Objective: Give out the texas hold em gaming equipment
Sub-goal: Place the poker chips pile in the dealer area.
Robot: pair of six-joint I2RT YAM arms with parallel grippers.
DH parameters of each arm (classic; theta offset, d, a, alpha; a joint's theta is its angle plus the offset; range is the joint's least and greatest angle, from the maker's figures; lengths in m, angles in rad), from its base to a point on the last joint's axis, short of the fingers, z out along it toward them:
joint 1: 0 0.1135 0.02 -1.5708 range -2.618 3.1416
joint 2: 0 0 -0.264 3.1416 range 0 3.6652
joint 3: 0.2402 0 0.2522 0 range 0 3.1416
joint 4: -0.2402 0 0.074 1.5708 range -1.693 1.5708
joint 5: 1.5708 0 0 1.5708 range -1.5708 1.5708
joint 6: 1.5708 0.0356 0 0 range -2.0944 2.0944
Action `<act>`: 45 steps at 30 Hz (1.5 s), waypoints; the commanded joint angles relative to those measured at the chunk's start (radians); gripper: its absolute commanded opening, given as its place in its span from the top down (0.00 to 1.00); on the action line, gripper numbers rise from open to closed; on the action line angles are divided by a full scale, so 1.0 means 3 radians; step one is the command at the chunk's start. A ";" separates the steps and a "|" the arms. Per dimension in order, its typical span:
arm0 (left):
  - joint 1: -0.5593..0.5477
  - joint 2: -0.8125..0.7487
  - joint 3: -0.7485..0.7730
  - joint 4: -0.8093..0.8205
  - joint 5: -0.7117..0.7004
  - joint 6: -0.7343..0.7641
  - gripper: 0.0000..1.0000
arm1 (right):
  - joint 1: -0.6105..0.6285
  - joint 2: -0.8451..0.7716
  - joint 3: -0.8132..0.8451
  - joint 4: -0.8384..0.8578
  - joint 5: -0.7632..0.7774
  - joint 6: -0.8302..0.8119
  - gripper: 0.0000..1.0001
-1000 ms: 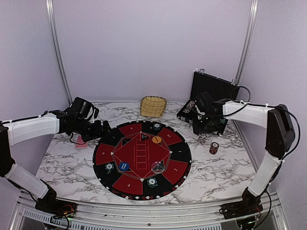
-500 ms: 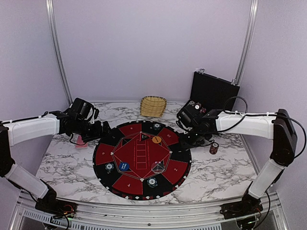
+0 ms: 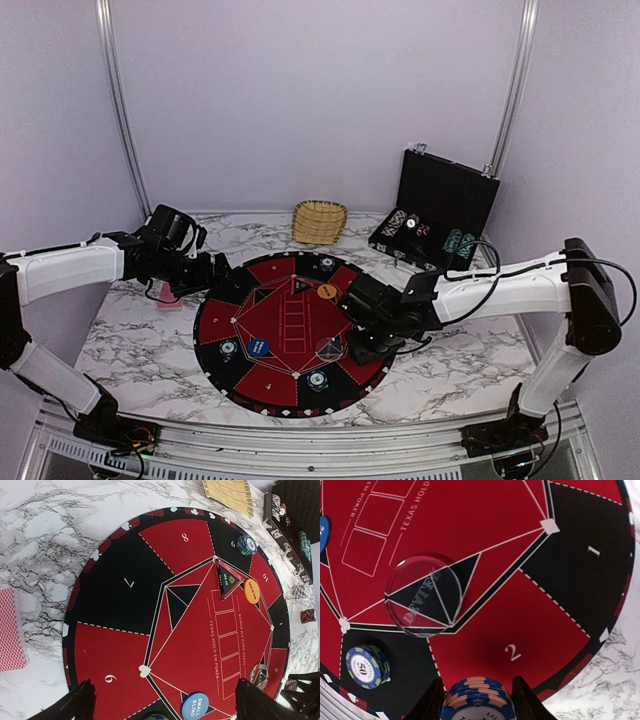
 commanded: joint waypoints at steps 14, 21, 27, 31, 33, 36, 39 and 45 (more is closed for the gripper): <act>0.0011 -0.0041 -0.0023 0.0044 0.0061 0.0066 0.01 | 0.0370 0.0330 0.0058 0.0348 0.0075 0.0336 0.69; 0.0012 -0.0029 -0.0028 0.0045 0.0050 0.0071 0.01 | 0.0436 0.0455 0.0134 0.0374 0.0055 0.0363 0.69; 0.0009 -0.0026 -0.0037 0.0050 0.0056 0.0076 0.01 | 0.0465 0.0496 0.0153 0.0399 0.0038 0.0392 0.68; 0.0012 -0.0024 -0.0043 0.0055 0.0057 0.0076 0.01 | 0.0478 0.0536 0.0194 0.0386 0.0039 0.0389 0.67; 0.0008 -0.0023 -0.0043 0.0060 0.0057 0.0079 0.01 | 0.0480 0.0545 0.0201 0.0379 0.0042 0.0392 0.67; 0.0010 -0.0030 -0.0048 0.0060 0.0058 0.0080 0.01 | 0.0478 0.0556 0.0202 0.0362 0.0041 0.0400 0.65; 0.0012 -0.0033 -0.0051 0.0060 0.0060 0.0081 0.01 | 0.0479 0.0546 0.0186 0.0358 0.0030 0.0413 0.59; 0.0015 -0.0036 -0.0058 0.0066 0.0058 0.0076 0.01 | 0.0488 0.0520 0.0185 0.0312 0.0055 0.0427 0.53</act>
